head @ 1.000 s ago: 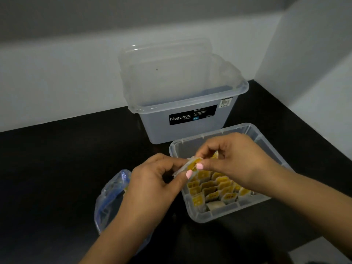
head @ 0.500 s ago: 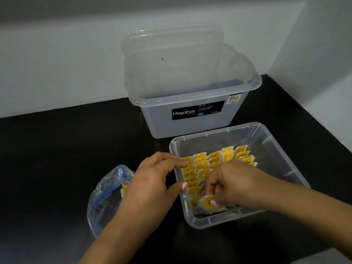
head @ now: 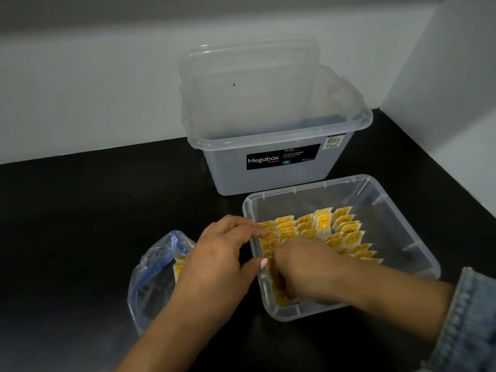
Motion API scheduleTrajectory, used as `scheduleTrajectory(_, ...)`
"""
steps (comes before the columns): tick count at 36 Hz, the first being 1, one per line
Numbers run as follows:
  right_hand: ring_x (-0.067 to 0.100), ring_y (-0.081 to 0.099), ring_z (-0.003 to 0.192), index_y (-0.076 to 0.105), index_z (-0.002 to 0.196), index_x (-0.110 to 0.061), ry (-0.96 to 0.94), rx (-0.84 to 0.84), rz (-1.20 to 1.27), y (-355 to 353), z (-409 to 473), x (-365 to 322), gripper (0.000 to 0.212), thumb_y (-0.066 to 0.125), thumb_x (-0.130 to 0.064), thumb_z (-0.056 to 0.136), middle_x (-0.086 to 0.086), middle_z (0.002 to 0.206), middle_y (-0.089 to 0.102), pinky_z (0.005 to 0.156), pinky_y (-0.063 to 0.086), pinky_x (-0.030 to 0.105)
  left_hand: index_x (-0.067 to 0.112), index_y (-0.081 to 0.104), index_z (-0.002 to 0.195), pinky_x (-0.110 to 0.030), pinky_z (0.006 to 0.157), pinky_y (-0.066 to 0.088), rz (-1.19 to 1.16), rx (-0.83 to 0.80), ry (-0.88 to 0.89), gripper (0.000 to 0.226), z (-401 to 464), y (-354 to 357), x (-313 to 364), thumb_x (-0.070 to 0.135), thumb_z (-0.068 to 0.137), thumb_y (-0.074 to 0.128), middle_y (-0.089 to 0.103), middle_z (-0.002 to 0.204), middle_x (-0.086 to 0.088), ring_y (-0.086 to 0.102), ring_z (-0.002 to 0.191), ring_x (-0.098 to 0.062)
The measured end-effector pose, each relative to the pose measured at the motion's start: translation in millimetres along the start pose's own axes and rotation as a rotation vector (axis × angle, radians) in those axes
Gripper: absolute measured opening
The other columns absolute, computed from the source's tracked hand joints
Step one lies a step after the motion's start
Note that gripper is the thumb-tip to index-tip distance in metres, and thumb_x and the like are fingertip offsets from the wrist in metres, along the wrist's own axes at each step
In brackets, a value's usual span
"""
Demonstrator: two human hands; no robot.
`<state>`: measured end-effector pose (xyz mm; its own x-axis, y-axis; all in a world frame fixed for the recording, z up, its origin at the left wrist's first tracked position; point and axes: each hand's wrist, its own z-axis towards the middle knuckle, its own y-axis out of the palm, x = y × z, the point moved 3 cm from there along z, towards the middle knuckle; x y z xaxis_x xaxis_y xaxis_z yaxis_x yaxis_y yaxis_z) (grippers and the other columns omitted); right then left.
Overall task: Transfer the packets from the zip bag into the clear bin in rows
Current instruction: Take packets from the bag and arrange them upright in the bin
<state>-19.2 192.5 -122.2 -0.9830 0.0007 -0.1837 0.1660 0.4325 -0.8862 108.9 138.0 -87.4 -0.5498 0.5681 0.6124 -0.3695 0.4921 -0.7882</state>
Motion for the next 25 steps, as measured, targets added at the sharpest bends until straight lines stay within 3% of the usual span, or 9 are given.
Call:
scheduleTrajectory(4, 0.022, 0.063, 0.09, 0.068, 0.098, -0.015, 0.009, 0.029, -0.027, 0, 1, -3, 0.017, 0.064, -0.018, 0.081, 0.005, 0.101, 0.066, 0.062, 0.037, 0.024, 0.043, 0.054, 0.119, -0.023, 0.105, 0.037, -0.008, 0.006, -0.006, 0.04, -2, -1, 1, 0.031, 0.083, 0.067, 0.04, 0.119, 0.028, 0.037, 0.119, 0.006)
scheduleTrajectory(8, 0.018, 0.064, 0.084, 0.074, 0.09, -0.017, 0.042, 0.006, 0.047, -1, -2, 0, 0.014, 0.071, -0.021, 0.076, 0.002, 0.09, 0.069, 0.068, 0.05, 0.027, 0.051, 0.05, 0.11, -0.022, 0.104, 0.038, -0.02, 0.017, -0.003, 0.038, -4, -8, -2, 0.031, 0.082, 0.066, 0.038, 0.108, 0.034, 0.038, 0.116, 0.007)
scheduleTrajectory(11, 0.01, 0.063, 0.08, 0.076, 0.087, -0.022, 0.064, 0.008, 0.06, -9, -7, 1, 0.015, 0.075, -0.027, 0.073, -0.005, 0.086, 0.072, 0.069, 0.05, 0.023, 0.054, 0.048, 0.102, -0.021, 0.102, 0.039, -0.027, 0.065, -0.021, 0.039, -6, -19, -11, 0.028, 0.081, 0.068, 0.038, 0.104, 0.038, 0.041, 0.115, 0.007)
scheduleTrajectory(17, -0.006, 0.055, 0.065, 0.073, 0.083, -0.026, 0.14, 0.069, 0.191, -41, -22, 4, 0.013, 0.079, -0.032, 0.073, -0.016, 0.074, 0.067, 0.067, 0.045, 0.013, 0.046, 0.053, 0.11, -0.023, 0.098, 0.042, 0.018, 0.206, -0.098, 0.041, -13, -56, -46, 0.017, 0.084, 0.065, 0.045, 0.118, 0.025, 0.047, 0.112, 0.002)
scheduleTrajectory(21, -0.005, 0.06, 0.069, 0.071, 0.078, -0.028, 0.2, 0.17, 0.264, -64, -30, -7, 0.01, 0.08, -0.03, 0.073, -0.016, 0.067, 0.065, 0.074, 0.051, 0.019, 0.04, 0.052, 0.121, -0.027, 0.097, 0.043, 0.079, 0.172, -0.215, 0.044, -18, -76, -73, 0.018, 0.085, 0.064, 0.043, 0.13, 0.014, 0.045, 0.113, -0.003)
scheduleTrajectory(25, -0.005, 0.06, 0.07, 0.07, 0.081, -0.03, 0.17, 0.24, 0.326, -78, -32, -30, 0.008, 0.077, -0.032, 0.077, -0.016, 0.07, 0.065, 0.07, 0.048, 0.012, 0.04, 0.041, 0.133, -0.026, 0.093, 0.042, 0.136, 0.011, -0.315, 0.059, -22, -81, -89, 0.028, 0.082, 0.068, 0.04, 0.136, 0.01, 0.043, 0.117, -0.006)
